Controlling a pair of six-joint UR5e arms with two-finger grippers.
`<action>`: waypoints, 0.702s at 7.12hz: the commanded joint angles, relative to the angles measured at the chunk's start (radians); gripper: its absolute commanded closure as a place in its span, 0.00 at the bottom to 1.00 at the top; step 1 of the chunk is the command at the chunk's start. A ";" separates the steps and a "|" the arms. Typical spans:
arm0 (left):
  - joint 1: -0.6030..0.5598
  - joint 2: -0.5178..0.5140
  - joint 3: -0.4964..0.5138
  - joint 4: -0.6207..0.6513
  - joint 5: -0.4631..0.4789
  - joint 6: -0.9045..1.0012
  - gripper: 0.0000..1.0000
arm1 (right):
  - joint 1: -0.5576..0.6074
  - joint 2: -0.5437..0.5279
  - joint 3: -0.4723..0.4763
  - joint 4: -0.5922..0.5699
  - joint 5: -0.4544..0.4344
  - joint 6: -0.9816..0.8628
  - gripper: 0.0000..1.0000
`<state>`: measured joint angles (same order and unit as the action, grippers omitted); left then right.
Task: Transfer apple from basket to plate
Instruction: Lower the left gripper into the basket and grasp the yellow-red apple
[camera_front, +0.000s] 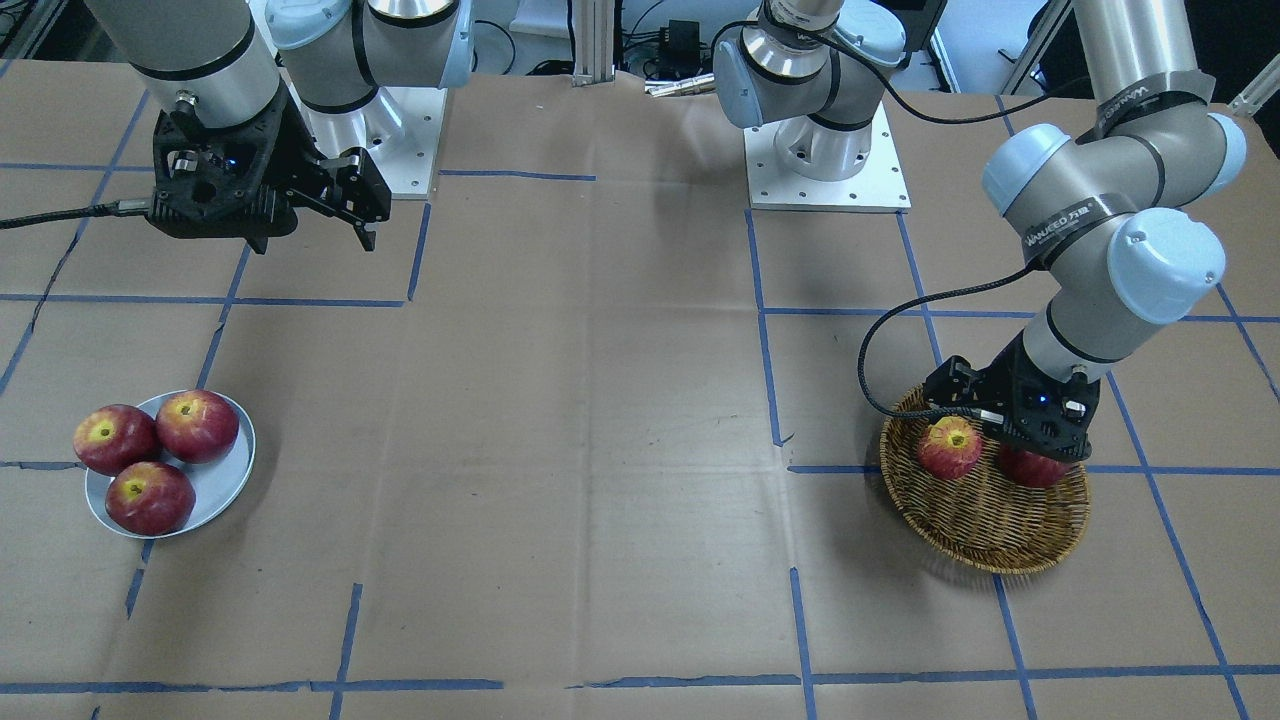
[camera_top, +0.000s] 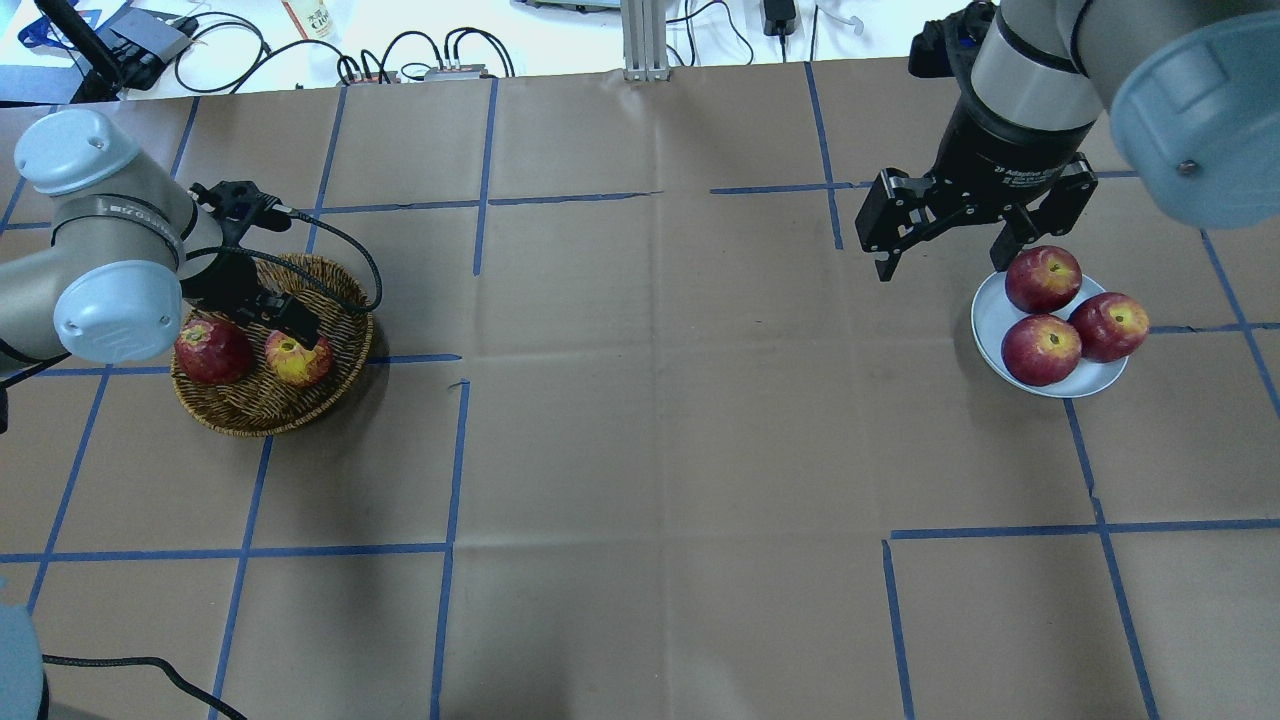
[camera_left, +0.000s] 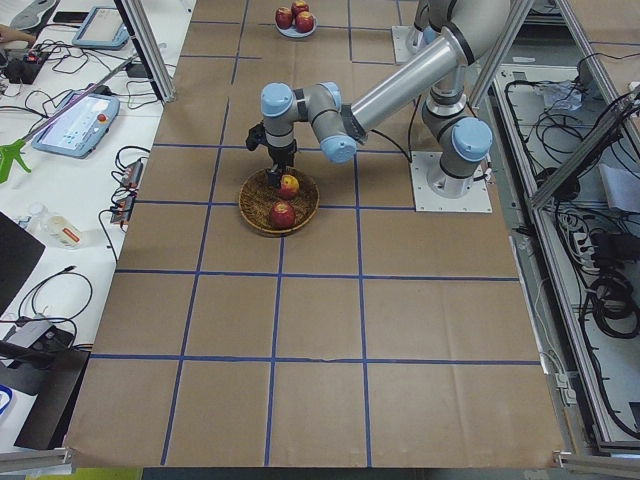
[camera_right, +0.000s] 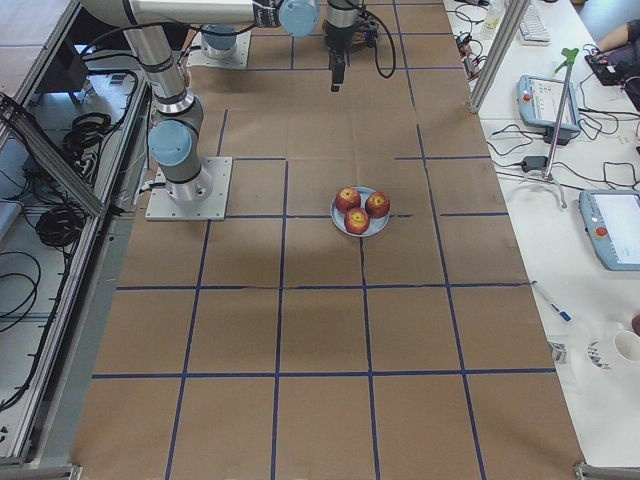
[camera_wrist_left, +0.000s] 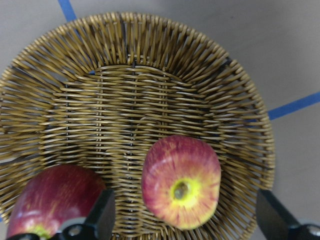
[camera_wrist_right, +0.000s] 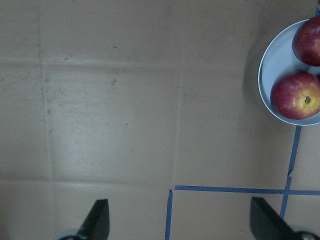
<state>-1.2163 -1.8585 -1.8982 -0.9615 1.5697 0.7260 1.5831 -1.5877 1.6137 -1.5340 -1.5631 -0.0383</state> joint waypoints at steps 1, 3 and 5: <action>0.001 -0.028 -0.015 0.007 0.001 0.001 0.01 | 0.000 0.000 0.000 0.000 0.000 0.000 0.00; 0.001 -0.050 -0.010 0.012 0.000 0.000 0.01 | 0.000 0.000 0.000 0.000 0.000 0.000 0.00; 0.001 -0.082 -0.012 0.017 0.000 -0.002 0.01 | 0.000 0.000 -0.002 0.000 0.000 -0.002 0.00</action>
<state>-1.2149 -1.9247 -1.9057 -0.9469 1.5694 0.7252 1.5831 -1.5876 1.6135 -1.5340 -1.5631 -0.0387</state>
